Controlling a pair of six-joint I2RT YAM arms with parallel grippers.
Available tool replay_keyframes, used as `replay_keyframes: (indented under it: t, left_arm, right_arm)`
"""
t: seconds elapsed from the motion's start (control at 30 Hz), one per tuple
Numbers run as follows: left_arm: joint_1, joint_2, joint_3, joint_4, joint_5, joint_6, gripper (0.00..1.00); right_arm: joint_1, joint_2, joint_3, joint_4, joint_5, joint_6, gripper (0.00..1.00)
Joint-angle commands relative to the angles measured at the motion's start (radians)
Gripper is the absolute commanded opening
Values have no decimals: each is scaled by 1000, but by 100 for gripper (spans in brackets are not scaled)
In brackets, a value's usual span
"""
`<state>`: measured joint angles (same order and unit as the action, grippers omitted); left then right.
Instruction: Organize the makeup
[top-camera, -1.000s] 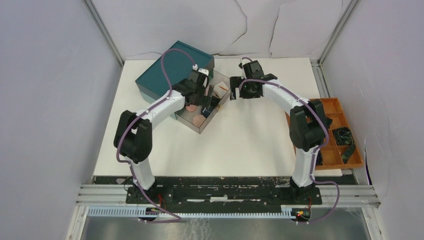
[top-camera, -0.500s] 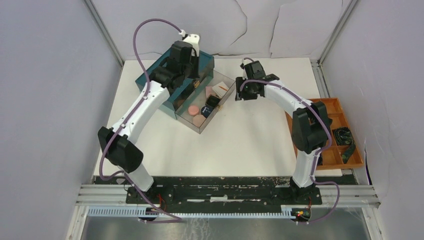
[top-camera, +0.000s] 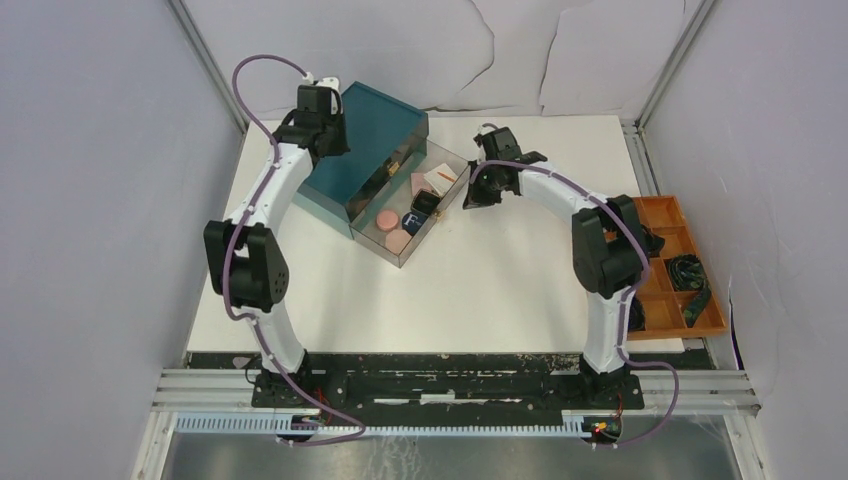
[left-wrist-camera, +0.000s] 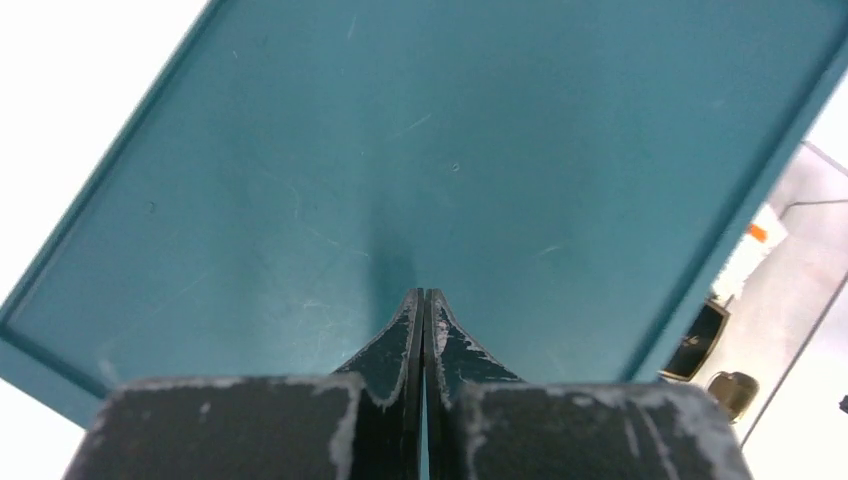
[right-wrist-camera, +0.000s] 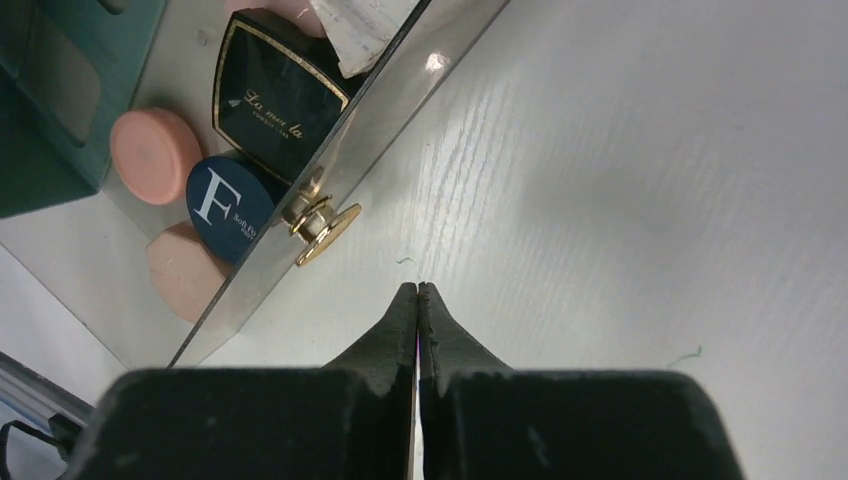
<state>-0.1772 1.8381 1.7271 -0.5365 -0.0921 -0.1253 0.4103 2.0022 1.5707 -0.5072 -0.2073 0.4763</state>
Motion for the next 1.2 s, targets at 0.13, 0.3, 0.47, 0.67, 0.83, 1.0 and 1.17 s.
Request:
replay_keyframes:
  t: [0.13, 0.3, 0.47, 0.67, 0.83, 1.0, 1.17]
  left_arm:
    - [23, 17, -72, 78, 58, 43, 3]
    - [33, 12, -117, 90, 75, 29, 3]
    - [33, -1, -172, 112, 98, 12, 3]
    - [34, -13, -241, 137, 115, -8, 3]
    - [33, -19, -296, 152, 145, -24, 3]
    - [34, -40, -351, 176, 144, -28, 3]
    - [34, -43, -357, 179, 147, -28, 3]
  right_arm:
    - [29, 118, 83, 100, -60, 126, 1]
    - [53, 162, 118, 142, -63, 161, 1]
    - [75, 236, 238, 168, -84, 191, 0]
    - [101, 324, 379, 221, -131, 255, 1]
    - [117, 384, 462, 263, -154, 325, 1]
    - [135, 454, 546, 306, -169, 383, 0]
    - [144, 516, 611, 392, -167, 465, 1]
